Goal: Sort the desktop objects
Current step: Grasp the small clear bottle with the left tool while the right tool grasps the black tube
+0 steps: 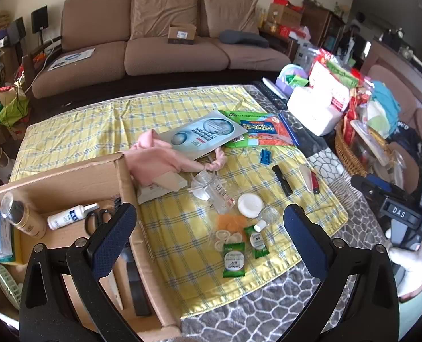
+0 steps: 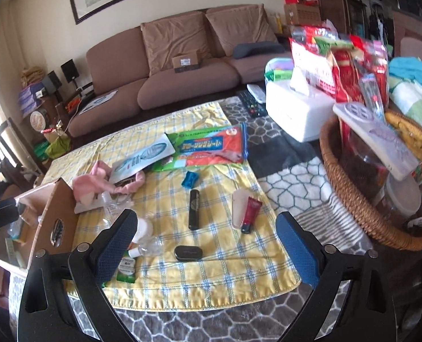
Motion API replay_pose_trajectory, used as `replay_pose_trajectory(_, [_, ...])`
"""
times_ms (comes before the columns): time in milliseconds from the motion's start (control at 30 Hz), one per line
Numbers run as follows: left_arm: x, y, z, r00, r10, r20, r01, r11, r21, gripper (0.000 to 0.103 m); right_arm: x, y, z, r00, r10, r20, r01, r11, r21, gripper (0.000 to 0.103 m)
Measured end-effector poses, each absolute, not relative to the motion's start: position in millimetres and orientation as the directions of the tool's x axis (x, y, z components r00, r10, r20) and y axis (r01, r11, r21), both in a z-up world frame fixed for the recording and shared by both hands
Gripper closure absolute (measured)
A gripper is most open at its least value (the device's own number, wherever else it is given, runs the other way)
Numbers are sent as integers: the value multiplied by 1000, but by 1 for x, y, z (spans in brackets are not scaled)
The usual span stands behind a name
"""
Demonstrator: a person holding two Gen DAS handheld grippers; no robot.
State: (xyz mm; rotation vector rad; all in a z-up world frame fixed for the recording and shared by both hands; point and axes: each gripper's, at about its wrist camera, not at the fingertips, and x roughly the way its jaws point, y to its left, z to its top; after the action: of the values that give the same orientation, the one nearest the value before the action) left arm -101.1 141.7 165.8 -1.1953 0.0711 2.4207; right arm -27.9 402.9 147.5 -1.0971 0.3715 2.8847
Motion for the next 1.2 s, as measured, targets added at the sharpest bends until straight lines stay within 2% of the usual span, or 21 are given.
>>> replay_pose_trajectory(100, [-131,169,145,-470,333,-817,-366,-916,-163,5,-44,411,132,-722,-123,-681,-90,-959,268,24])
replay_pose_trajectory(167, [-148,179,129,-471,277,-837,-334,-935,-121,20,-58,412,125,-701,-173,-692,-64,-951,303,41])
replay_pose_trajectory(200, [-153,186,121,-472,249,-846,-323,-942,-96,23,-66,410,121,-688,-185,-702,-56,-951,305,44])
replay_pose_trajectory(567, [-194,225,49,-449,26,-893,-237,-967,91,19,-142,382,61,-581,-114,-806,-43,-985,169,45])
replay_pose_trajectory(700, [-202,234,29,-422,-7,-906,-239,-964,119,20,-153,373,44,-554,-78,-829,-30,-993,113,46])
replay_pose_trajectory(800, [-201,238,18,-402,29,-915,-281,-955,93,46,-155,367,37,-546,-30,-838,-15,-999,45,55])
replay_pose_trajectory(833, [-198,239,20,-413,36,-910,-291,-952,95,57,-156,364,37,-548,-12,-836,-5,-1000,17,65])
replay_pose_trajectory(867, [-195,241,23,-429,38,-902,-303,-947,104,62,-156,362,37,-552,-14,-834,10,-1000,10,78])
replay_pose_trajectory(933, [-190,243,31,-442,65,-895,-333,-938,96,67,-155,363,39,-550,-29,-835,18,-1000,23,88])
replay_pose_trajectory(1067, [-186,234,53,-434,129,-892,-372,-927,46,74,-149,366,50,-554,-76,-829,24,-997,76,88])
replay_pose_trajectory(1200, [-180,214,80,-438,177,-881,-389,-921,8,76,-136,366,71,-573,-132,-809,19,-989,148,88])
